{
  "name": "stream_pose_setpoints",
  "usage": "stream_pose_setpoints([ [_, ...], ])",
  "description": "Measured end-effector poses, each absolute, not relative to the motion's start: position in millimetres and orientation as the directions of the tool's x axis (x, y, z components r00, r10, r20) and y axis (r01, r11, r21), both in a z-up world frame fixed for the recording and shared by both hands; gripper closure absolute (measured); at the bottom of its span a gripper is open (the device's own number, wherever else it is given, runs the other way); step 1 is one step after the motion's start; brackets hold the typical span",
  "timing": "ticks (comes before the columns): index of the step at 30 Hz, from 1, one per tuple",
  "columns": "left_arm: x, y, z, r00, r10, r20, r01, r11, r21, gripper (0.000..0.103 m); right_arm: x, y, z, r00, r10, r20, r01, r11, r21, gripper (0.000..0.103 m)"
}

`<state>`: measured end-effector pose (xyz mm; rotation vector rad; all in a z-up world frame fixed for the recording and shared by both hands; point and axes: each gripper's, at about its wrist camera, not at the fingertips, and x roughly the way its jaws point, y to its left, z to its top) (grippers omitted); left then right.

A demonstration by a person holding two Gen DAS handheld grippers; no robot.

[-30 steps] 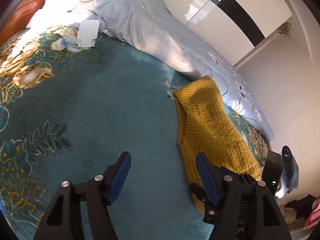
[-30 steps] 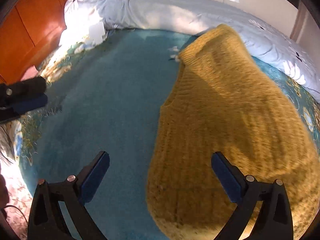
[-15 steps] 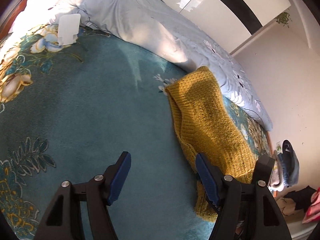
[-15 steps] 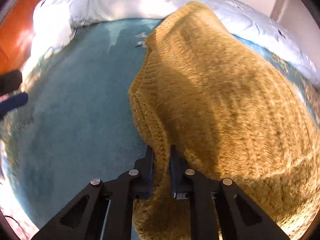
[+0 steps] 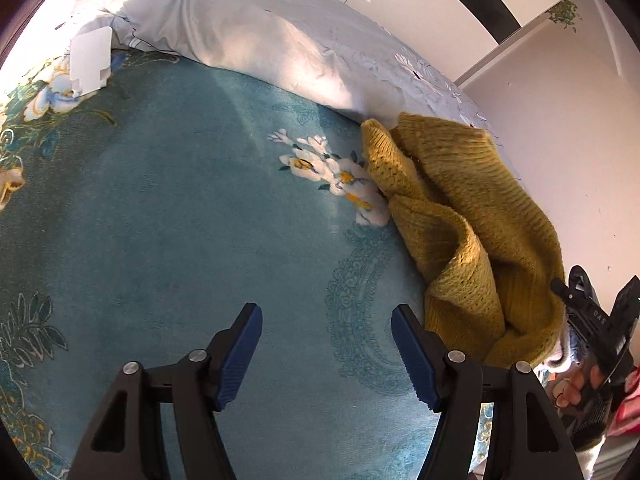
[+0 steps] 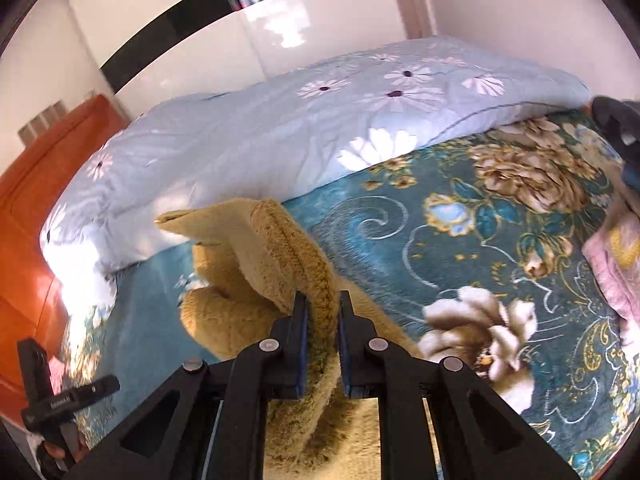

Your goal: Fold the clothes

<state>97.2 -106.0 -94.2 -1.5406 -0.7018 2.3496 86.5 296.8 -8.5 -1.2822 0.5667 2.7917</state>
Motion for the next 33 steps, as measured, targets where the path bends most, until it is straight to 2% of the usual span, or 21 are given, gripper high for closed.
stream_pose_setpoints([
  [7,70.7,-61.6,-100.2,-0.367,0.498,-0.785,0.027,-0.838,-0.545,0.032,100.3,385.8,-51.4,-0.591,-0.041,-0.805,-0.386,-0.863,0.327,0.090],
  [11,45.5,-33.7,-107.9,-0.354,0.565,-0.746,0.018,-0.793,-0.609,0.032,114.4,410.8,-93.7,-0.542,-0.067,-0.837,-0.467,-0.805,0.367,0.090],
  [16,12.5,-10.1,-106.0,-0.365,0.648,-0.668,0.018,-0.713,-0.701,0.032,121.4,413.2,-111.2,-0.524,-0.100,-0.846,-0.452,-0.809,0.376,0.090],
  [20,-21.1,10.5,-114.6,-0.348,0.611,-0.711,0.036,-0.749,-0.661,0.032,122.2,411.9,-115.7,-0.520,-0.113,-0.846,-0.452,-0.805,0.385,0.090],
  [26,-22.3,34.7,-134.4,-0.306,0.669,-0.677,0.039,-0.702,-0.712,0.034,126.4,412.1,-127.0,-0.513,-0.146,-0.846,-0.455,-0.789,0.412,0.089],
  [27,-20.2,37.1,-132.3,-0.323,0.666,-0.673,0.022,-0.705,-0.708,0.043,128.0,411.5,-126.9,-0.513,-0.147,-0.846,-0.454,-0.790,0.413,0.089],
  [28,-19.1,39.3,-130.2,-0.332,0.661,-0.672,0.008,-0.711,-0.703,0.066,127.8,410.5,-126.5,-0.512,-0.149,-0.846,-0.451,-0.792,0.412,0.089],
  [30,-19.1,43.4,-125.4,-0.338,0.649,-0.682,-0.008,-0.726,-0.687,0.087,127.4,408.0,-122.5,-0.517,-0.149,-0.843,-0.442,-0.797,0.411,0.089],
  [33,-17.5,40.4,-110.2,-0.379,0.653,-0.656,-0.038,-0.719,-0.694,0.090,126.8,403.3,-111.4,-0.532,-0.144,-0.834,-0.423,-0.808,0.410,0.089],
])
